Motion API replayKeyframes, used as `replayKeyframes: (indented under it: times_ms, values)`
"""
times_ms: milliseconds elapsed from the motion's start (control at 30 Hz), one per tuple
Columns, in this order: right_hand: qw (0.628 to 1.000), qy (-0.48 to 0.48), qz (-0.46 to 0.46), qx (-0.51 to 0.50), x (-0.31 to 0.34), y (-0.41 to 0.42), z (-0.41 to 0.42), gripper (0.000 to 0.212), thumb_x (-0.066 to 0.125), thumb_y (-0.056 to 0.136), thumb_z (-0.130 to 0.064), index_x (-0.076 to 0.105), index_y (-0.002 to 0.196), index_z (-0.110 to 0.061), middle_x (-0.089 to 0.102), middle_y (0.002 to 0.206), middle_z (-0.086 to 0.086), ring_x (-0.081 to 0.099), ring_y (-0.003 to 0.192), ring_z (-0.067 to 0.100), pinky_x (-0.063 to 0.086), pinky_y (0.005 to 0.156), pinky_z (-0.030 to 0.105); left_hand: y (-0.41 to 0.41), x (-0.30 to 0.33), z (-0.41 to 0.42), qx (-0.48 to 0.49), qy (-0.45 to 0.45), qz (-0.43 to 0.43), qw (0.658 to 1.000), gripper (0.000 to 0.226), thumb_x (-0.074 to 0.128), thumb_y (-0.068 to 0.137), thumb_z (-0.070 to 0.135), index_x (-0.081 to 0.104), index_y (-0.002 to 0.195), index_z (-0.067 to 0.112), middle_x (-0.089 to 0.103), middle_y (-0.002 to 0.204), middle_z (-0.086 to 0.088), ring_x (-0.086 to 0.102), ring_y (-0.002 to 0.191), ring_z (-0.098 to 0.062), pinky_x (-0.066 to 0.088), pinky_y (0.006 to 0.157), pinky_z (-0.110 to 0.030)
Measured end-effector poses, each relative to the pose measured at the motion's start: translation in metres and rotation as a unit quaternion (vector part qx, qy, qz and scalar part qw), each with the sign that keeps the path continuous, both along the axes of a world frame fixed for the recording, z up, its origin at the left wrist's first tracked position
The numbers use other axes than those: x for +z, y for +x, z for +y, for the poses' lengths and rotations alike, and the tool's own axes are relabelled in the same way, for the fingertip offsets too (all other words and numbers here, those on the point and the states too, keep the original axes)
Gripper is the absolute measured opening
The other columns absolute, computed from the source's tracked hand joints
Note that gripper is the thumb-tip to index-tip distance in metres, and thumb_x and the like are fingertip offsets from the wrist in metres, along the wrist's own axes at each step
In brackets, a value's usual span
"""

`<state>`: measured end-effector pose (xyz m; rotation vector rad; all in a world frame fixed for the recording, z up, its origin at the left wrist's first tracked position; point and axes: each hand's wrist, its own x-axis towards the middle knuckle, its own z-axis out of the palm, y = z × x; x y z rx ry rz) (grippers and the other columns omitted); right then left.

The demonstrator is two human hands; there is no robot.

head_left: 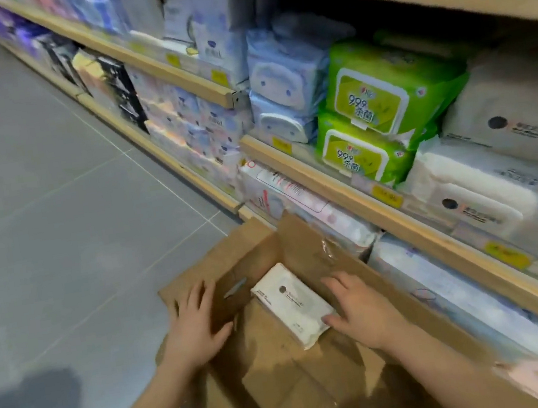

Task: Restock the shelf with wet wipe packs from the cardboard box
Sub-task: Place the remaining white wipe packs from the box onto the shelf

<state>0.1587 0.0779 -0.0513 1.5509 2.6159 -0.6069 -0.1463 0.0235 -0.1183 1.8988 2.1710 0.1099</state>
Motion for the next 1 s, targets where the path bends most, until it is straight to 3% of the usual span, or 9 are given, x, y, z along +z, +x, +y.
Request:
replayKeyframes:
  times_ms: [67, 167, 300, 400, 500, 600, 733, 833, 1000]
  values:
    - [0.999, -0.041, -0.013, -0.007, -0.027, -0.012, 0.003, 0.070, 0.055, 0.087, -0.049, 0.027, 0.144, -0.022, 0.032, 0.142, -0.001, 0.034, 0.128, 0.018, 0.039, 0.101, 0.031, -0.001, -0.013, -0.005, -0.008, 0.002, 0.022, 1.000, 0.090, 0.039, 0.077, 0.070, 0.008, 0.150, 0.029, 0.006, 0.159, -0.005, 0.007, 0.145, -0.026, 0.001, 0.117, -0.047]
    - [0.997, -0.071, -0.037, -0.013, -0.064, -0.024, 0.009, 0.078, 0.058, 0.085, -0.051, 0.021, 0.147, -0.019, 0.027, 0.147, 0.003, 0.030, 0.132, 0.022, 0.038, 0.104, 0.036, -0.003, -0.022, -0.006, 0.012, 0.035, 0.025, 0.999, 0.088, 0.039, 0.074, 0.072, 0.021, 0.149, 0.029, 0.019, 0.157, -0.005, 0.018, 0.142, -0.027, 0.011, 0.116, -0.049]
    - [0.991, -0.105, -0.055, -0.056, -0.103, -0.037, 0.024, 0.088, 0.063, 0.079, -0.053, 0.017, 0.146, -0.019, 0.023, 0.148, 0.006, 0.030, 0.132, 0.026, 0.037, 0.105, 0.039, -0.004, -0.032, -0.009, 0.000, 0.066, 0.020, 0.998, 0.083, 0.042, 0.075, 0.071, 0.025, 0.147, 0.034, 0.019, 0.156, -0.005, 0.017, 0.143, -0.028, 0.014, 0.115, -0.052]
    - [0.982, -0.142, -0.067, -0.103, -0.130, -0.048, 0.033, 0.109, 0.070, 0.069, -0.058, 0.006, 0.148, -0.018, 0.023, 0.147, 0.009, 0.031, 0.130, 0.029, 0.032, 0.107, 0.039, -0.003, -0.035, -0.007, 0.000, 0.070, 0.023, 0.997, 0.081, 0.043, 0.075, 0.071, 0.024, 0.146, 0.038, 0.019, 0.156, -0.005, 0.016, 0.143, -0.028, 0.014, 0.115, -0.054]
    - [0.978, -0.104, -0.121, -0.131, -0.150, -0.063, 0.030, 0.131, 0.067, 0.056, -0.074, -0.007, 0.148, -0.019, 0.031, 0.134, 0.014, 0.036, 0.118, 0.031, 0.030, 0.103, 0.042, -0.001, -0.034, -0.005, 0.006, 0.066, 0.025, 0.997, 0.080, 0.043, 0.075, 0.071, 0.024, 0.146, 0.038, 0.018, 0.156, -0.006, 0.015, 0.143, -0.027, 0.016, 0.114, -0.055]
    - [0.974, -0.070, -0.159, -0.146, -0.161, -0.071, 0.021, 0.128, 0.066, 0.058, -0.073, -0.011, 0.146, -0.020, 0.032, 0.130, 0.014, 0.038, 0.115, 0.030, 0.030, 0.100, 0.043, 0.001, -0.033, -0.006, 0.012, 0.054, 0.028, 0.998, 0.080, 0.042, 0.074, 0.071, 0.024, 0.146, 0.039, 0.017, 0.156, -0.005, 0.014, 0.143, -0.027, 0.015, 0.114, -0.055]
    - [0.978, -0.081, -0.099, -0.166, -0.158, -0.069, 0.023, 0.119, 0.073, 0.058, -0.058, -0.001, 0.144, -0.021, 0.030, 0.126, 0.012, 0.036, 0.115, 0.030, 0.033, 0.097, 0.044, 0.001, -0.034, -0.006, 0.015, 0.054, 0.032, 0.998, 0.080, 0.043, 0.074, 0.071, 0.025, 0.145, 0.039, 0.017, 0.156, -0.005, 0.014, 0.143, -0.027, 0.015, 0.114, -0.054]
    - [0.987, -0.076, -0.060, -0.129, -0.139, -0.059, 0.024, 0.112, 0.073, 0.058, -0.052, 0.008, 0.143, -0.019, 0.033, 0.125, 0.010, 0.035, 0.114, 0.030, 0.034, 0.098, 0.045, 0.000, -0.035, -0.006, 0.006, 0.055, 0.039, 0.998, 0.080, 0.043, 0.074, 0.071, 0.026, 0.145, 0.038, 0.017, 0.156, -0.006, 0.014, 0.143, -0.027, 0.013, 0.115, -0.053]
    - [0.994, -0.055, -0.093, -0.020, -0.079, -0.032, 0.007, 0.112, 0.074, 0.059, -0.048, 0.007, 0.144, -0.019, 0.033, 0.124, 0.009, 0.033, 0.114, 0.028, 0.035, 0.098, 0.044, -0.004, -0.034, -0.009, 0.003, 0.028, 0.038, 0.999, 0.084, 0.030, 0.074, 0.080, 0.024, 0.146, 0.038, 0.016, 0.157, -0.005, 0.014, 0.143, -0.028, 0.012, 0.115, -0.056]
